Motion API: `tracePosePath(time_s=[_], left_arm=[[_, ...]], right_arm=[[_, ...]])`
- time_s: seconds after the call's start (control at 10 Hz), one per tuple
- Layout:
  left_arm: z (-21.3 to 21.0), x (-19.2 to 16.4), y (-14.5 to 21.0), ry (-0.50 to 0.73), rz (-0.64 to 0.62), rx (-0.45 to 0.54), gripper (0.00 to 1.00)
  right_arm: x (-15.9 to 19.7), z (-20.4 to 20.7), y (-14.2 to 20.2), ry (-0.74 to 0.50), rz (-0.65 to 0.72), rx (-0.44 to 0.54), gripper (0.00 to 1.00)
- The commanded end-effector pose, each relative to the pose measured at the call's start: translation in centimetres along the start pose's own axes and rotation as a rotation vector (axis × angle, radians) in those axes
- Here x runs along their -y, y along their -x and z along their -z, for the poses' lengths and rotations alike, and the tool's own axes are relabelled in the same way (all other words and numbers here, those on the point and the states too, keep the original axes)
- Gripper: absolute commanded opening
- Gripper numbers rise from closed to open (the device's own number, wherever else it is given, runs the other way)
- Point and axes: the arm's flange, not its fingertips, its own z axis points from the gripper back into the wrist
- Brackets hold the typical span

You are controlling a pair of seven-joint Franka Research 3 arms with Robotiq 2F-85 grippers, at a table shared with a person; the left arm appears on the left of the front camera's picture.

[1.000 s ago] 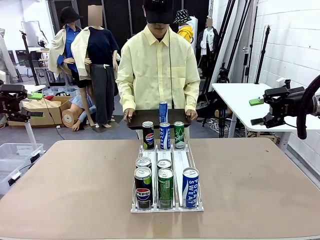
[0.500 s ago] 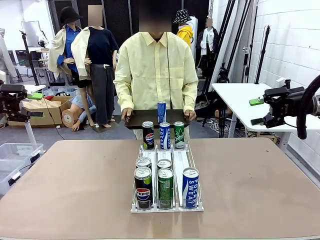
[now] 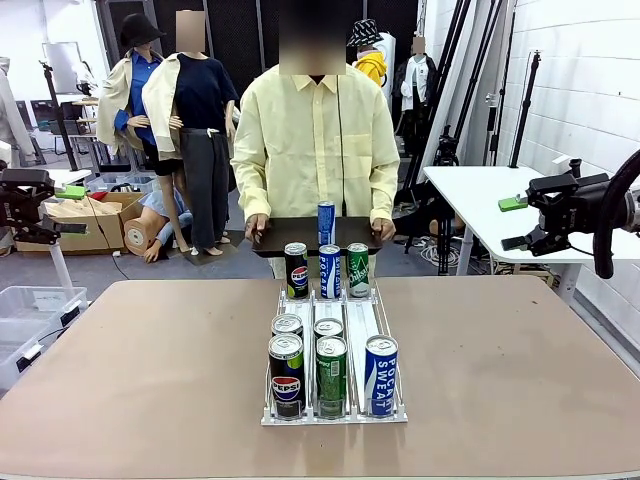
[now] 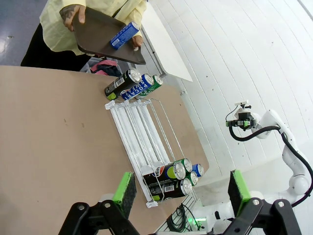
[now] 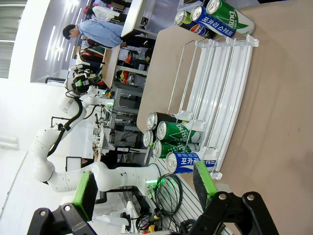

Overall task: Retrieve and hand over the desired beverage to the person.
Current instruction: Pick up another can of the same type that the person held from the Automatic Can Dispenser.

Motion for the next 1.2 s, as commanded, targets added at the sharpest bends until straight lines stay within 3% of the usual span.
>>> tracePosePath(time_s=[0.0,0.2,0.3,0.6,0.9,1.1], left_arm=[[0.0,0.0,0.0,0.000,0.000,0.000,1.00],[1.5,2.5,0.6,0.002,-0.056,-0.098,1.00],[3.0,5.2,1.7,-0.055,-0.038,-0.196,1.00],[8.6,13.3,4.4,-0.166,0.124,-0.454,1.00],[14.9,20.1,8.0,-0.266,0.290,-0.632,1.00],[19.6,21.2,10.3,-0.375,0.320,-0.683,1.00]], right_arm=[[0.0,0.0,0.1,-0.006,-0.001,0.001,1.00],[0.0,0.0,0.1,-0.006,-0.001,0.001,1.00],[0.0,0.0,0.1,-0.006,-0.001,0.001,1.00],[0.0,0.0,0.1,-0.006,-0.001,0.001,1.00],[0.0,0.0,0.1,-0.006,-0.001,0.001,1.00],[0.0,0.0,0.1,-0.006,-0.001,0.001,1.00]])
